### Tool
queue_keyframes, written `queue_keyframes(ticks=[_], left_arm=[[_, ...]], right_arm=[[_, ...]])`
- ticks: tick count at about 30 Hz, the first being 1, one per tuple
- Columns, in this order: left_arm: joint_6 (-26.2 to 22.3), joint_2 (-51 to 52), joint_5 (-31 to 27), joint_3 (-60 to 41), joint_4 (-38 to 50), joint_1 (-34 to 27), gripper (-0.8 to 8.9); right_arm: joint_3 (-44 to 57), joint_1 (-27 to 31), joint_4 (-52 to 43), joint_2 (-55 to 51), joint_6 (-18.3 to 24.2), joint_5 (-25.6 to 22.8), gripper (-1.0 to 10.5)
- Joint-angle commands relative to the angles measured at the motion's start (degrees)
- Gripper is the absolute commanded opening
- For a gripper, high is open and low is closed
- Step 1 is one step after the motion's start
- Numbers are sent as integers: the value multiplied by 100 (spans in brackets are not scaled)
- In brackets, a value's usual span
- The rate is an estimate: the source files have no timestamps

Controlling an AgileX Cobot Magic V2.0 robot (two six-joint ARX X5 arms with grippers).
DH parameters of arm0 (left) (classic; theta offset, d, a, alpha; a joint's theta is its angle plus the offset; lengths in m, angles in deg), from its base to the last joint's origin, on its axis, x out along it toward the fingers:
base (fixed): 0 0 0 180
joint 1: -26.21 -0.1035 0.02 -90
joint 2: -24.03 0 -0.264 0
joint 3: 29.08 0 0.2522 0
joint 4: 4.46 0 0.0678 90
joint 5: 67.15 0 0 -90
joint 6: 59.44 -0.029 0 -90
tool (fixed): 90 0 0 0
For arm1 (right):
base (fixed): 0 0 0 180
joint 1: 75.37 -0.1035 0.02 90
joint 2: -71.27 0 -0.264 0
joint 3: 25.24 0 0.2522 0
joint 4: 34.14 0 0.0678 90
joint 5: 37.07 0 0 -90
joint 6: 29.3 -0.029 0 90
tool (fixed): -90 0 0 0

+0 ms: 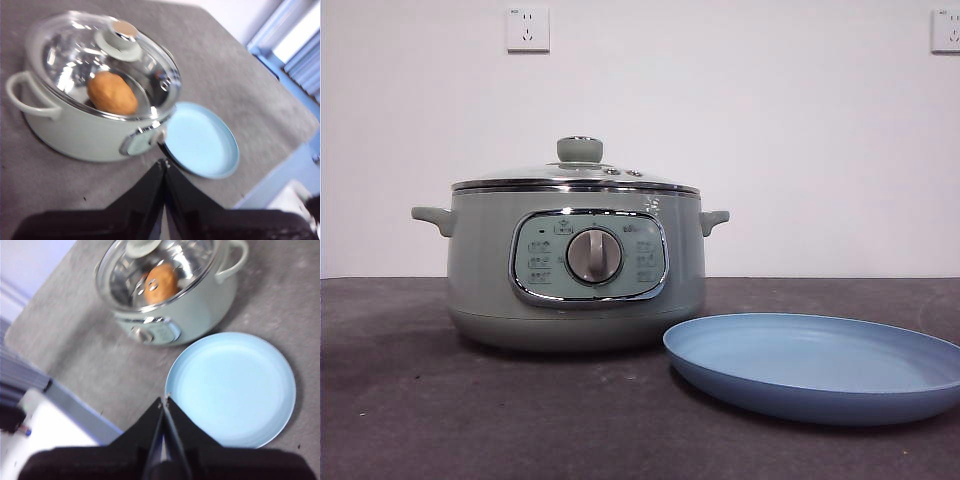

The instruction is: Take the potato out from the steamer,put the potato on the plate,close the lid

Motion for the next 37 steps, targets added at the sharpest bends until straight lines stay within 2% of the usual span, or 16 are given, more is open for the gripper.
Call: queue_keyframes(ticks=[1, 5, 6, 8, 10, 11, 13, 14, 21, 27, 37], left_arm=[[-466, -63, -7, 177, -251, 103, -8], [-461, -63, -35, 264, -267, 160, 18], [-450, -63, -44, 271, -262, 160, 74], [-448, -63, -55, 275, -264, 160, 356], [-446, -63, -52, 273, -251, 160, 642], [-433, -63, -52, 273, -236, 160, 694], [-332, -63, -52, 275, -190, 160, 696], [-271, -63, -50, 275, -153, 160, 696], [-240, -81, -103, 278, 109, 164, 696], [-98, -474, -280, 393, 452, 417, 696], [-173, -2103, -1412, 1517, 977, 1541, 696]], right_arm=[[-44, -188, 66, 61, 247, -2, -12], [-46, -295, 66, 68, 238, -17, 10], [-46, -293, 66, 68, 236, -20, 12], [-44, -293, 66, 68, 227, -17, 114], [-46, -293, 66, 68, 157, -20, 329], [-46, -293, 66, 68, 129, -20, 425], [-44, -293, 66, 68, 122, -22, 561], [-46, -293, 66, 68, 125, -20, 574], [-44, -293, 66, 68, 125, -17, 571], [-46, -293, 63, 68, 125, -17, 572], [-46, -293, 61, 68, 125, -17, 571]])
